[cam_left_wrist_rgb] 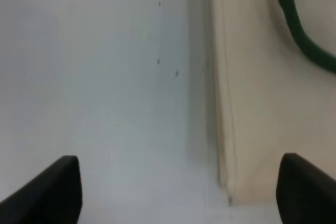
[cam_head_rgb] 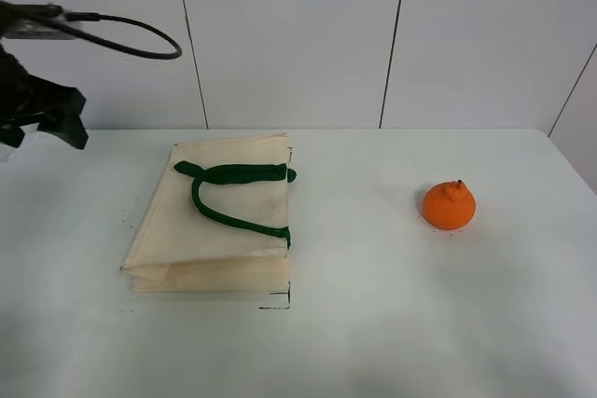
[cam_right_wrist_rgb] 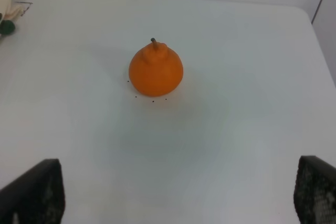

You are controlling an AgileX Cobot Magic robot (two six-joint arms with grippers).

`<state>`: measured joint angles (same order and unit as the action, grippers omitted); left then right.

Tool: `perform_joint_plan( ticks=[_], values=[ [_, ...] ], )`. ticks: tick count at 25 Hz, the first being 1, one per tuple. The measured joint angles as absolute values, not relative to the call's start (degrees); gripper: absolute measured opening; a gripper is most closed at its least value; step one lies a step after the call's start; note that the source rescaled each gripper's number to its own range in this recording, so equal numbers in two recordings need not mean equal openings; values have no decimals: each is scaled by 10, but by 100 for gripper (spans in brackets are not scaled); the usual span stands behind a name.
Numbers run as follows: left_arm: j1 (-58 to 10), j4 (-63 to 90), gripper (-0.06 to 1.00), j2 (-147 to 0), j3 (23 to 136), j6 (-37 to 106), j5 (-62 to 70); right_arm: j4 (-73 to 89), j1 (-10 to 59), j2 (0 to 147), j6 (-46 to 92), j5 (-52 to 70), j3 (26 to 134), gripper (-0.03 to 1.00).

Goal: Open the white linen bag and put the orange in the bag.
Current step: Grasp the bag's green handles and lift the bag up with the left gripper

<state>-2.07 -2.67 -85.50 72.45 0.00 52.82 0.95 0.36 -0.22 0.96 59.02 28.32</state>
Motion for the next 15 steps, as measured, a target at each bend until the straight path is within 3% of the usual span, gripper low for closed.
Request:
perform_joint_plan(
  ticks=[5,15],
  values=[
    [-58,-29,100,-1016,836,-52,537,9,4,-2,8,590,283,100],
    [-166,-26,99,-1200,942,-142,529,9,4,-2,8,590,283,100]
  ],
)
